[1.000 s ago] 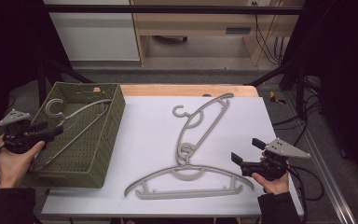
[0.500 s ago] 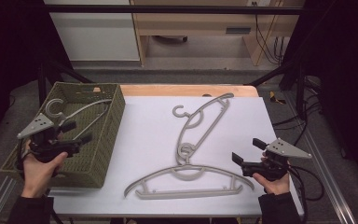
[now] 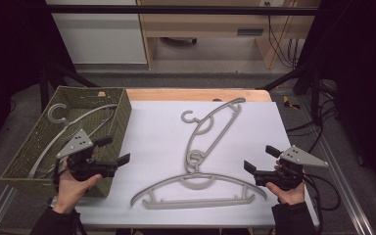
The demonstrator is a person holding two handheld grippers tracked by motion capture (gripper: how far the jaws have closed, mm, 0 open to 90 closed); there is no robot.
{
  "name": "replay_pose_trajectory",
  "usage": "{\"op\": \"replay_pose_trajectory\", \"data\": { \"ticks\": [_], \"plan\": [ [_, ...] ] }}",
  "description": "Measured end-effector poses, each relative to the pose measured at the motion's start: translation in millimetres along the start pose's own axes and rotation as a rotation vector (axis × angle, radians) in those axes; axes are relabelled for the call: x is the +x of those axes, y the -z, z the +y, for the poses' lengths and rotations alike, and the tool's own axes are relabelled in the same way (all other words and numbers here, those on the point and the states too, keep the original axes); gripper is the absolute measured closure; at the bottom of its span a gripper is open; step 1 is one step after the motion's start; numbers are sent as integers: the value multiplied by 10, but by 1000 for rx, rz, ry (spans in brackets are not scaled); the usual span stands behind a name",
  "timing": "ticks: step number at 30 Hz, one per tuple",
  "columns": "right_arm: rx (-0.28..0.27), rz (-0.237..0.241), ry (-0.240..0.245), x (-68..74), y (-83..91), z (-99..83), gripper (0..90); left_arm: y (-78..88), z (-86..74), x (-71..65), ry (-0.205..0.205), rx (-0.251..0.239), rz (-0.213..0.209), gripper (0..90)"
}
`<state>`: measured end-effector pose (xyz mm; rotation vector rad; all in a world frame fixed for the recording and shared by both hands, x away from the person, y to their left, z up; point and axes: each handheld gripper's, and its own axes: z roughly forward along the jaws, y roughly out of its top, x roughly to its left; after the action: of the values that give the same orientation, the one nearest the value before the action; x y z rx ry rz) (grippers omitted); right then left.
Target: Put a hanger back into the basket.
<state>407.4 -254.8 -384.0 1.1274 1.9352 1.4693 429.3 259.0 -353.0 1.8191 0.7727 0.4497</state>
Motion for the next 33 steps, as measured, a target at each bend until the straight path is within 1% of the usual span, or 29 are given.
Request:
{"op": "replay_pose_trajectory", "data": {
  "ticks": [5,7,10,11,13,18,23,27,30,31,33],
  "plan": [
    [4,-1,-2,8,-5,-5,32,-120,-38,-131,-27,38,-39,95],
    [3,-2,-3,9,0,-4,32,-151,-51,-162,-38,52,-49,97],
    [2,-3,0,9,7,-3,32,-216,-80,-208,-43,75,-69,98],
    [1,-3,1,9,9,-3,32,-250,-95,-231,-51,87,-72,97],
    [2,-3,1,10,11,-4,32,-313,-121,-270,-54,108,-84,98],
    [3,-1,-1,8,11,-3,32,-448,-178,-340,-68,156,-107,109],
    [8,0,-1,14,2,-6,32,-600,-265,-404,-85,213,-129,119],
    [5,1,3,9,6,-6,32,-707,-327,-453,-84,248,-149,128],
    [7,-1,6,7,10,-6,32,-773,-359,-480,-93,272,-159,137],
    [6,1,5,7,11,-5,33,-813,-376,-505,-102,289,-162,137],
    [5,4,5,8,10,-5,33,-867,-401,-530,-111,310,-175,142]
  ]
}}
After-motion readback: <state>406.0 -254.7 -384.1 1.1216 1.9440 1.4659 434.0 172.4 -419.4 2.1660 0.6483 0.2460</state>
